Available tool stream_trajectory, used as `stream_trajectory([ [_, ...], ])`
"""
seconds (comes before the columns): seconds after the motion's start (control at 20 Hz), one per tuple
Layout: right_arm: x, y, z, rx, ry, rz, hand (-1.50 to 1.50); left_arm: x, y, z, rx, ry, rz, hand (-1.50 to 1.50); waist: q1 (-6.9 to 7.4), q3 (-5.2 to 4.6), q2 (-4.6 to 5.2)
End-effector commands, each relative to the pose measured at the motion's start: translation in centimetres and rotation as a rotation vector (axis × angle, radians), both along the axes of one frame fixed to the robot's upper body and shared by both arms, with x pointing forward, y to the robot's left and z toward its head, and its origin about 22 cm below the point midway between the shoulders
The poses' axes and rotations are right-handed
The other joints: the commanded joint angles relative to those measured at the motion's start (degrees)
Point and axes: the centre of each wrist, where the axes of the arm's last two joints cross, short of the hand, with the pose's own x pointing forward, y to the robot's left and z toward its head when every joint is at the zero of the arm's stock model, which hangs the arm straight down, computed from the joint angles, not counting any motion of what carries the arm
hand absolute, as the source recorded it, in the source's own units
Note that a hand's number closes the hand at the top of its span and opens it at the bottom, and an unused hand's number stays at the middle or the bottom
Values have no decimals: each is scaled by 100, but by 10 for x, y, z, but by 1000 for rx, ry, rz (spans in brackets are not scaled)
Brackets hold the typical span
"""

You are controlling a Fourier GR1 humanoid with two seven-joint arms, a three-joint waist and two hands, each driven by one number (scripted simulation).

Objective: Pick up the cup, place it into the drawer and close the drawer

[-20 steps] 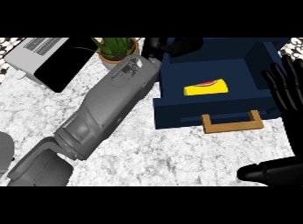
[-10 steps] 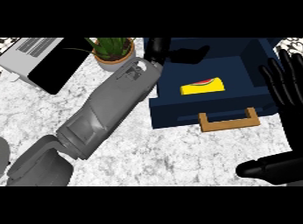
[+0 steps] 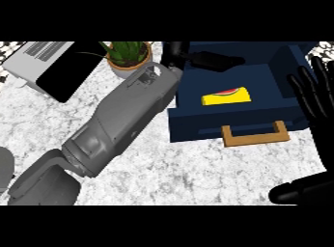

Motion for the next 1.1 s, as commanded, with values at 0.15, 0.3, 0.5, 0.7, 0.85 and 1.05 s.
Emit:
stream_trajectory([
  [0.15,-17,-7,1,5,1,6,-150,-4,-5,15,-152,-18,-88,-150,381,-5,-108],
  [0.3,-23,-17,-5,-44,0,35,150,-5,14,5,-188,42,-58,-150,517,-5,-145],
  [0.5,-23,-26,23,-237,-24,42,150,-2,46,-2,-257,16,-4,-150,592,-12,-154],
  [0.7,-32,-24,7,-323,2,47,150,-17,56,10,-287,44,55,-150,665,-6,-193],
  [0.85,-32,-27,-2,-415,27,27,150,-26,106,-23,-266,55,78,-150,758,-7,-202],
  [1.05,-19,-10,-4,-487,33,25,150,-44,151,-34,-279,56,108,-150,713,-7,-157],
])
